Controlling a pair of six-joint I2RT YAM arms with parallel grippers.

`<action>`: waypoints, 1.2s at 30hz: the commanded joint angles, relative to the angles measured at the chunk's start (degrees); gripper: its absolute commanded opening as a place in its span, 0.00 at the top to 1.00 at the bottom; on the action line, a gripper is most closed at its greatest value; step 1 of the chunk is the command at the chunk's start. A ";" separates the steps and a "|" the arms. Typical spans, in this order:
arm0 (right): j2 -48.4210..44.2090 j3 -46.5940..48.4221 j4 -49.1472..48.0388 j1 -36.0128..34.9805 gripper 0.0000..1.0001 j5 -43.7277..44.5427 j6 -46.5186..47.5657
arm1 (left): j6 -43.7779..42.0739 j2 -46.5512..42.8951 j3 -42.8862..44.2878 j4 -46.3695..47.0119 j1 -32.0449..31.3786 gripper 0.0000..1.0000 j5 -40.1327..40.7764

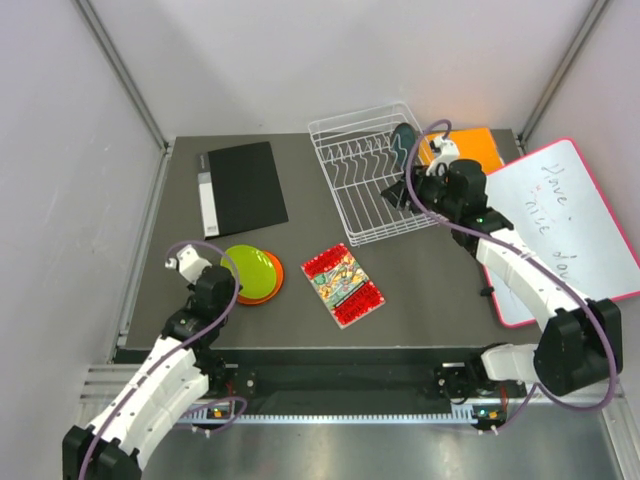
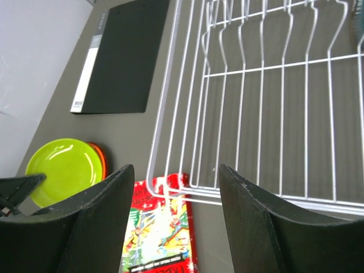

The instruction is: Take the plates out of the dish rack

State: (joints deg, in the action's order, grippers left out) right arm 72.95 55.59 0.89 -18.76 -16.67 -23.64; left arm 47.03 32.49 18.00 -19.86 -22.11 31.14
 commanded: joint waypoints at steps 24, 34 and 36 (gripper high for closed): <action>35.48 43.53 12.91 5.40 0.39 19.82 14.40 | -3.60 1.09 6.43 0.16 0.22 0.06 0.60; 53.25 63.39 18.45 5.58 0.45 28.44 21.61 | -13.71 3.01 8.28 17.03 0.14 0.05 -20.23; 55.27 64.55 19.24 5.76 0.47 28.44 21.62 | -13.71 5.72 8.63 17.57 0.14 0.05 -21.20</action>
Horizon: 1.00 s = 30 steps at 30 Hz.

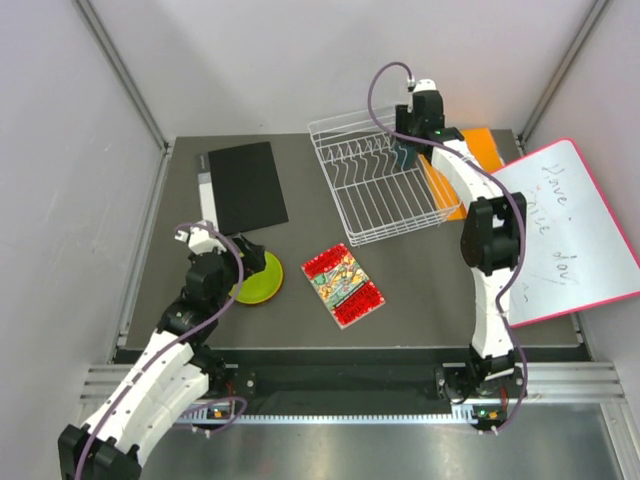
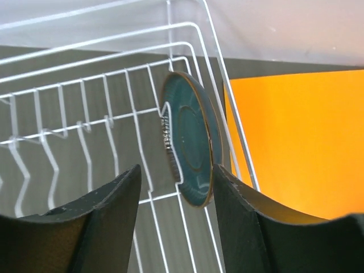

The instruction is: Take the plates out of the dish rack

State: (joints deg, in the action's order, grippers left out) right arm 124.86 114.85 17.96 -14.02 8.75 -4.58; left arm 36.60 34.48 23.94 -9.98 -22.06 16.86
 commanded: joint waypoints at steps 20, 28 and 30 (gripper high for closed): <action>9.87 5.65 -0.99 3.21 0.65 0.39 1.59 | -3.55 7.09 0.14 12.00 0.09 0.05 -6.14; 11.20 6.18 -3.54 3.30 1.00 -1.99 2.29 | -3.90 7.97 -0.30 12.09 0.09 0.05 -5.17; 10.15 5.39 -4.85 3.12 1.00 -1.20 2.64 | -3.82 8.06 -0.48 12.17 0.09 0.05 -5.00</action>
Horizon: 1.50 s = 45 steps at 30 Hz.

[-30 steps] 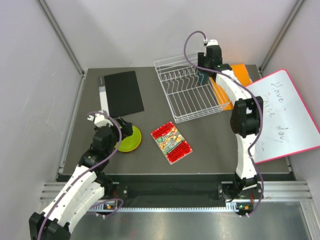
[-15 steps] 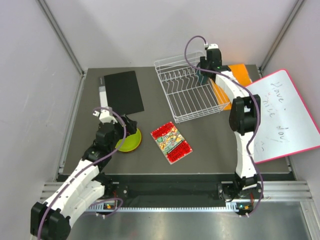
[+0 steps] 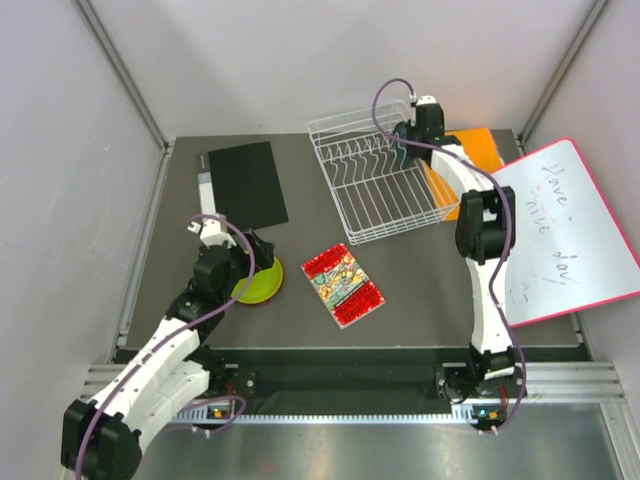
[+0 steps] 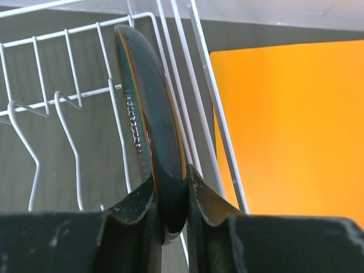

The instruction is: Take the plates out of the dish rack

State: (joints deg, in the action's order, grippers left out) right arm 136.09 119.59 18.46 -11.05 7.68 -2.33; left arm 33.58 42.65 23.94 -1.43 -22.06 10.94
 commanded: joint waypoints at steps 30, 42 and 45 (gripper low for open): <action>-18.75 -16.57 -22.85 -7.23 1.00 22.99 8.66 | -1.32 -4.16 0.49 -1.56 0.18 0.04 2.68; -49.21 -36.07 -14.42 -7.67 1.00 3.15 -3.90 | -2.03 -0.47 4.18 2.91 0.09 0.01 -6.88; -55.21 -43.72 -13.02 -8.11 1.00 -5.99 -8.91 | -0.80 1.54 5.06 5.03 0.18 0.01 -13.55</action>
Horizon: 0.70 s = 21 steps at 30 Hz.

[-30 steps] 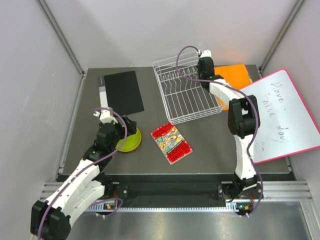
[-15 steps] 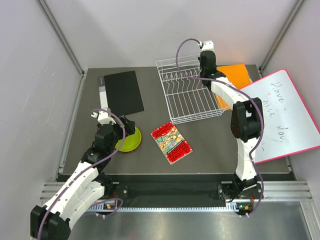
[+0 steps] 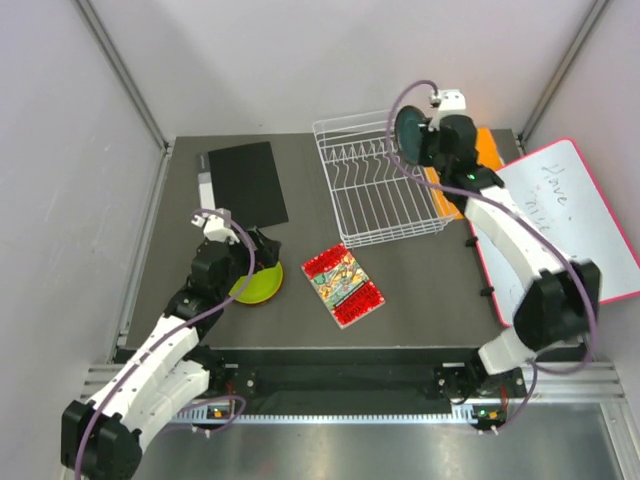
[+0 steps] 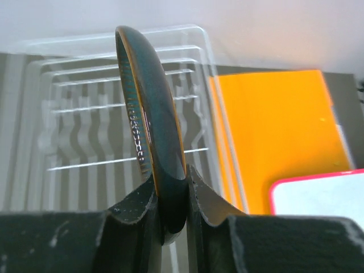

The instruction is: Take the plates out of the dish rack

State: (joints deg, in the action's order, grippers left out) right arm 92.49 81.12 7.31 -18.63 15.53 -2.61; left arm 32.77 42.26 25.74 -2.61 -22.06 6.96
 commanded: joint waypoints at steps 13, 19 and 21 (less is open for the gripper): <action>-32.45 -34.71 -17.49 -10.62 1.00 -34.69 -31.56 | 8.53 7.92 0.46 27.21 0.00 0.04 -25.85; -31.93 -38.76 -22.95 -18.09 1.00 -33.46 -35.52 | 12.13 9.42 -2.26 33.90 -0.08 0.05 -27.97; -30.71 -39.72 -26.11 -19.33 1.00 -33.37 -36.67 | 12.66 9.33 -2.88 34.25 -0.26 0.05 -27.97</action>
State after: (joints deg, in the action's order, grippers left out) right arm 63.26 40.97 -3.77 -35.11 -16.56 -34.26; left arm 42.76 51.24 24.40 24.08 -22.06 -18.70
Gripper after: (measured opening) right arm 0.153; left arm 0.949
